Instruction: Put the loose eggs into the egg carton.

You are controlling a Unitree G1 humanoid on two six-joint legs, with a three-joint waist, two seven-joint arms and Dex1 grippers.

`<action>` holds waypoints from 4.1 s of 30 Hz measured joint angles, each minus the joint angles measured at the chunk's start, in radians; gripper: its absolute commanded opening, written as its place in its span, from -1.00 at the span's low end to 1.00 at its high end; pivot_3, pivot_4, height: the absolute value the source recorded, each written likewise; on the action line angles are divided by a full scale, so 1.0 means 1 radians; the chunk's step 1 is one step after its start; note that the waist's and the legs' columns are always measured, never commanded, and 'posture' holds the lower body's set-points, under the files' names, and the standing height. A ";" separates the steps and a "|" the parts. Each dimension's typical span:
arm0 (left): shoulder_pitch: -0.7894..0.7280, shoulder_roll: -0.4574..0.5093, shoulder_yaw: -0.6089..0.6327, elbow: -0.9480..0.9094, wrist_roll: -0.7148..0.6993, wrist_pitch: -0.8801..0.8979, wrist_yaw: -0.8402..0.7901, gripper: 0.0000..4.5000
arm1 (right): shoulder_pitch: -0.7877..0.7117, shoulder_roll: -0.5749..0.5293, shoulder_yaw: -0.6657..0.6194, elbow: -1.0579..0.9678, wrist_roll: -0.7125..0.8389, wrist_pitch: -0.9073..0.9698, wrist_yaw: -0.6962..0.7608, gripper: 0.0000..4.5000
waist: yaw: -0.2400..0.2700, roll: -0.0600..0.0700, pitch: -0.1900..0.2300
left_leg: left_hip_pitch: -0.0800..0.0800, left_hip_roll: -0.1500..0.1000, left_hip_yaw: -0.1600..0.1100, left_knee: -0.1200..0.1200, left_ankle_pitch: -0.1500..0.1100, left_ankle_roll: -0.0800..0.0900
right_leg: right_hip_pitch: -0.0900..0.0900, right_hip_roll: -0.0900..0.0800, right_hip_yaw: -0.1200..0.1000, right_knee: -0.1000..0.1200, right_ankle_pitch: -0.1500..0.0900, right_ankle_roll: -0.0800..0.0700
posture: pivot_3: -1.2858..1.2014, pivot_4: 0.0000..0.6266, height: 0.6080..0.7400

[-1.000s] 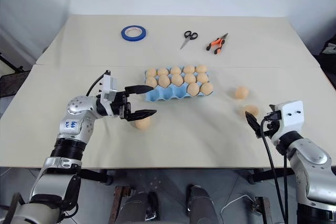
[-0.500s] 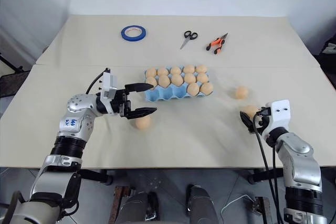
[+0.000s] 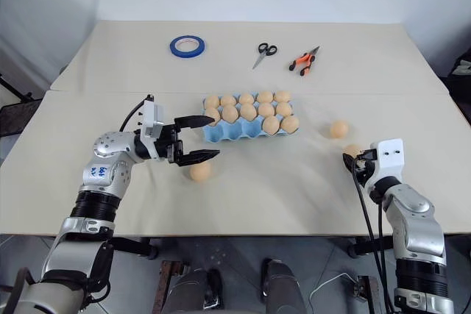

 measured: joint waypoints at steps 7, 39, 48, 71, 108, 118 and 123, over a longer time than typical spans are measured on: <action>0.003 0.007 0.004 -0.001 0.000 0.000 0.003 1.00 | -0.123 0.005 0.061 -0.197 0.025 0.154 -0.036 -0.16 | -0.003 0.000 0.000 | 0.000 0.001 0.000 0.000 0.000 0.000 | 0.000 0.000 0.000 0.001 0.000 0.000 | 0.03 -0.52 1.00; 0.079 0.060 0.040 -0.112 -0.005 0.026 0.079 1.00 | -0.478 0.276 0.464 0.073 -0.138 0.110 -0.005 0.98 | -0.005 0.000 0.000 | -0.002 0.001 0.000 0.000 0.000 -0.001 | -0.002 0.000 -0.002 0.001 0.000 -0.001 | 0.03 -0.52 1.00; 0.078 0.058 0.040 -0.108 -0.006 0.026 0.078 1.00 | -0.355 0.178 0.362 -0.147 -0.067 0.141 0.047 0.98 | 0.002 0.000 0.000 | -0.003 0.001 0.000 0.000 -0.001 -0.002 | -0.002 0.000 -0.002 0.000 0.000 -0.001 | 0.03 -0.52 1.00; 0.009 0.018 0.033 0.015 0.000 -0.008 0.038 1.00 | 0.440 -0.016 -0.236 -0.458 0.133 -0.075 0.227 0.98 | 0.003 0.000 0.000 | 0.000 0.001 0.000 0.000 -0.004 -0.004 | 0.001 0.001 0.000 -0.003 0.000 -0.001 | 0.03 -0.52 1.00; 0.048 0.030 0.037 -0.046 -0.001 0.006 0.070 1.00 | -0.340 0.114 0.077 0.417 -0.135 -0.267 -0.150 0.98 | -0.002 0.000 0.001 | 0.001 0.000 0.001 0.000 0.002 -0.004 | 0.000 0.000 0.000 0.002 0.000 0.000 | 0.03 -0.52 1.00; 0.069 0.031 0.037 -0.080 -0.002 0.019 0.088 1.00 | -0.416 0.133 0.111 0.596 -0.182 -0.307 -0.217 0.24 | -0.007 0.000 0.001 | 0.001 0.000 0.001 0.000 0.003 -0.006 | 0.000 0.001 0.001 0.003 0.000 0.000 | 0.03 -0.52 1.00; 0.074 0.032 0.037 -0.081 -0.002 0.024 0.092 1.00 | -0.416 0.134 0.112 0.597 -0.182 -0.311 -0.222 -0.20 | -0.007 0.001 0.001 | 0.001 0.000 0.001 0.000 0.003 -0.006 | 0.000 0.000 0.001 0.003 0.000 0.000 | 0.03 -0.52 1.00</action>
